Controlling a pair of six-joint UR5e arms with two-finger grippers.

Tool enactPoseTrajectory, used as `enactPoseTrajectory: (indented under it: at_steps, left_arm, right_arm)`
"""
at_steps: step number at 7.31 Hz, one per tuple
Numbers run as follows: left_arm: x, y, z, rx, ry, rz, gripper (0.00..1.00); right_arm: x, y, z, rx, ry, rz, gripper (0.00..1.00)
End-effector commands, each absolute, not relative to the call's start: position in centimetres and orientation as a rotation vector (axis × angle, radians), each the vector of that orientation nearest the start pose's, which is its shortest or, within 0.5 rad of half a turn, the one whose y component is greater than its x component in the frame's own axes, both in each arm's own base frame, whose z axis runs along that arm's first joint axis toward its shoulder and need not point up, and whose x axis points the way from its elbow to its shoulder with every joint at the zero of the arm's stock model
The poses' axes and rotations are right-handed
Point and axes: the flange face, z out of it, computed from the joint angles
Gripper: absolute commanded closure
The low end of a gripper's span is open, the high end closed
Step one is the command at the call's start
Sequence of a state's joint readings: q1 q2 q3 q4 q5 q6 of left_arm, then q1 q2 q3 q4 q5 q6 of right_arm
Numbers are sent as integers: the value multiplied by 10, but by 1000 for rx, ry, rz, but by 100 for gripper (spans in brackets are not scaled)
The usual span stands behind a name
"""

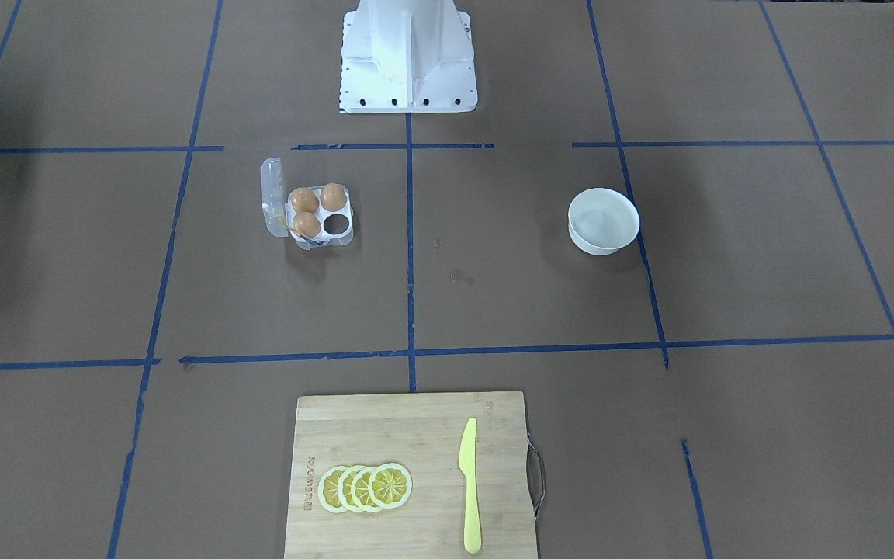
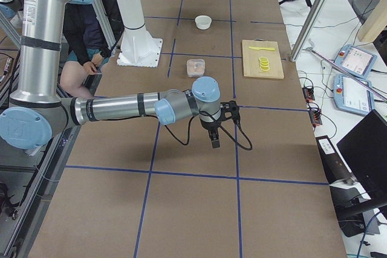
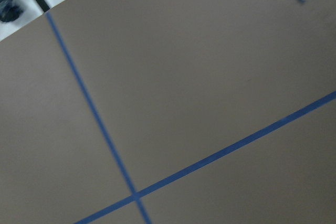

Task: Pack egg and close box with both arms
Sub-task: 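Move the right gripper toward the open carton lid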

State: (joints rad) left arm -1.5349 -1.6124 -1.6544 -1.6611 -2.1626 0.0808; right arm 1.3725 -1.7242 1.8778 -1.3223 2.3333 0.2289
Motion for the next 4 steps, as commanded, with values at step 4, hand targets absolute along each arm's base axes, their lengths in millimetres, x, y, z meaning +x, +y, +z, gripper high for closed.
enactPoseTrajectory:
  at_steps: [4]
  left_arm:
    - [-130,-485,595,43,619,-18,0]
  right_arm:
    - [-221,-436,428,85,-911,-103,0]
